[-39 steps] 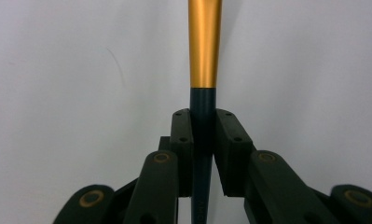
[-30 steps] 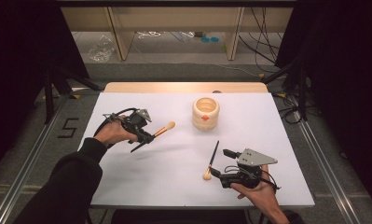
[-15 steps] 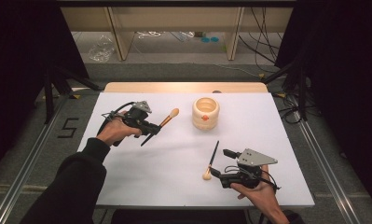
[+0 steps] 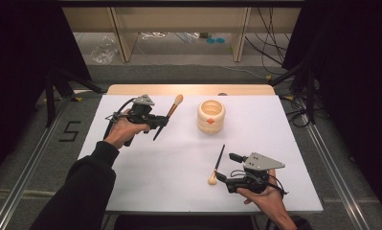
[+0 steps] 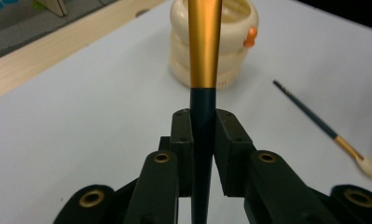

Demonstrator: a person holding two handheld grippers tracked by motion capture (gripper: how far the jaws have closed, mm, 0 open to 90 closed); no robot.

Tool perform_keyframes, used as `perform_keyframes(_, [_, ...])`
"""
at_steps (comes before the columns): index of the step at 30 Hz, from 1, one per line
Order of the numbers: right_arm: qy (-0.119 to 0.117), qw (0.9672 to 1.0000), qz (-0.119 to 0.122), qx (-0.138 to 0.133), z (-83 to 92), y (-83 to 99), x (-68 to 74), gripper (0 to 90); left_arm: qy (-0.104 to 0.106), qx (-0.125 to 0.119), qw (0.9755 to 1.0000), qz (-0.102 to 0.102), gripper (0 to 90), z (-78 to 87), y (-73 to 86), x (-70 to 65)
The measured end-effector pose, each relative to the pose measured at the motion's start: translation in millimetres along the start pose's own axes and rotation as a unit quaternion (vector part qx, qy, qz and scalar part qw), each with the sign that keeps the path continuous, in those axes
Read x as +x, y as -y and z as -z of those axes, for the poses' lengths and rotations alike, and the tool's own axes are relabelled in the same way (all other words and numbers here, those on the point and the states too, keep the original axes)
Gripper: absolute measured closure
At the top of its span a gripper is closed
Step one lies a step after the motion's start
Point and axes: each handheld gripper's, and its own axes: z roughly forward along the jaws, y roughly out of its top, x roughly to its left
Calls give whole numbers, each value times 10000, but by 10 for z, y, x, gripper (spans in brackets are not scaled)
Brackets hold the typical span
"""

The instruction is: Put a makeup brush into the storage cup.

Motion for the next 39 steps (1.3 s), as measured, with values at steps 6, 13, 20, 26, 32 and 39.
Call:
perform_keyframes(6, [-9,10000,4,15,5,-1,-2,198,86,-493,9982,329,784,-84,-123,-2])
perform_keyframes(13, [-7,10000,9,22,10,0,-6,198,76,-690,9965,469,784,-207,-227,-14])
perform_keyframes(20, [-8,10000,4,-10,9,0,-4,198,113,-829,9954,472,784,-313,-375,-59])
perform_keyframes(26, [-5,10000,12,-4,12,1,-8,198,144,-954,9944,427,784,-399,-497,-118])
perform_keyframes(32, [-12,10000,9,-2,16,0,-7,198,225,-1135,9924,429,784,-498,-586,-151])
perform_keyframes(39, [-9,10000,-1,-26,17,2,-7,198,177,-1101,9928,442,784,-560,-660,-127])
